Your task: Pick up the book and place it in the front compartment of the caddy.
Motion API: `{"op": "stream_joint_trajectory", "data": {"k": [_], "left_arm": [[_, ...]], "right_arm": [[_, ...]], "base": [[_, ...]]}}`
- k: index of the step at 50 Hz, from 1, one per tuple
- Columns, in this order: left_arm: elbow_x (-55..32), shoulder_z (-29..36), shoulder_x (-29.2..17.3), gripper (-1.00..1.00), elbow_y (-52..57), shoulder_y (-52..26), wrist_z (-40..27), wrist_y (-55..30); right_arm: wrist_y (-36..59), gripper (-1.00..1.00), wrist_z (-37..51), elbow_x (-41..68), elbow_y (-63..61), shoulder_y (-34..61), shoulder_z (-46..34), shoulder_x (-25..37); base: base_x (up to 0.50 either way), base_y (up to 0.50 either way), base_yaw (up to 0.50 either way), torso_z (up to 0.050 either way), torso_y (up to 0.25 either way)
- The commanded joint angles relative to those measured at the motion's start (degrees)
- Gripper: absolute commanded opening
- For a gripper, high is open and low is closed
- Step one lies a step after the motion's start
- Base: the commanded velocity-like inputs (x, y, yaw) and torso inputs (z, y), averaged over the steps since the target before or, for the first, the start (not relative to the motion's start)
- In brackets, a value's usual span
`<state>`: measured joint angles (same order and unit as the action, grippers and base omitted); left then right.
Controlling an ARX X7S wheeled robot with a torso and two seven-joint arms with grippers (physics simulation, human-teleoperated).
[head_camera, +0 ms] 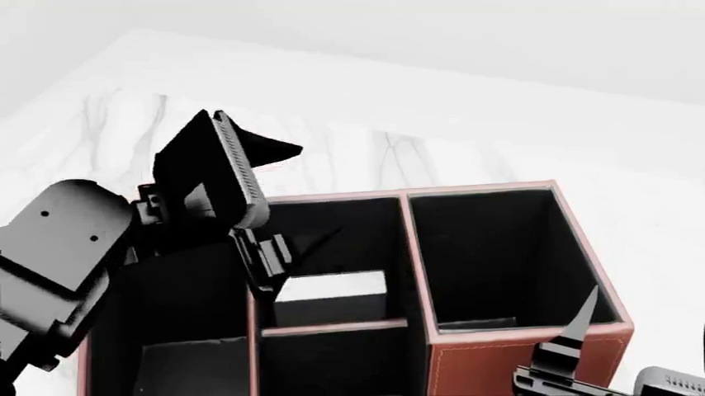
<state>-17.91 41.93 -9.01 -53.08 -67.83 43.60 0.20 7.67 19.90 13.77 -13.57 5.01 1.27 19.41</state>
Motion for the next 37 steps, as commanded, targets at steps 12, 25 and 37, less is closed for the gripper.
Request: {"op": "stream_joint_trajectory", "data": {"k": [12,25,37], "left_arm": [[-15.1,-25.9,-20.9,1.0,77.6,36.6,-43.9,-8.9],[-5.5,-44.3,-18.3,1.0,96.5,55.7,-61.9,6.7],[-2.9,-51.3,-14.6,1.0,100.1,61.8,-64.8,16.4]], "right_arm": [[-0.9,1.0,4.1,-2.1,-11.7,-1.3,3.5,1.2],[-6.0,1.0,9.8,-5.3,-20.8,-4.3,9.8,0.4],[-11.6,1.0,12.7,-6.7,-25.5,-7.4,14.4,-0.7]], "base": [[0.0,0.0,0.0,0.0,0.0],[0.0,0.0,0.0,0.0,0.0],[0.0,0.0,0.0,0.0,0.0]]}}
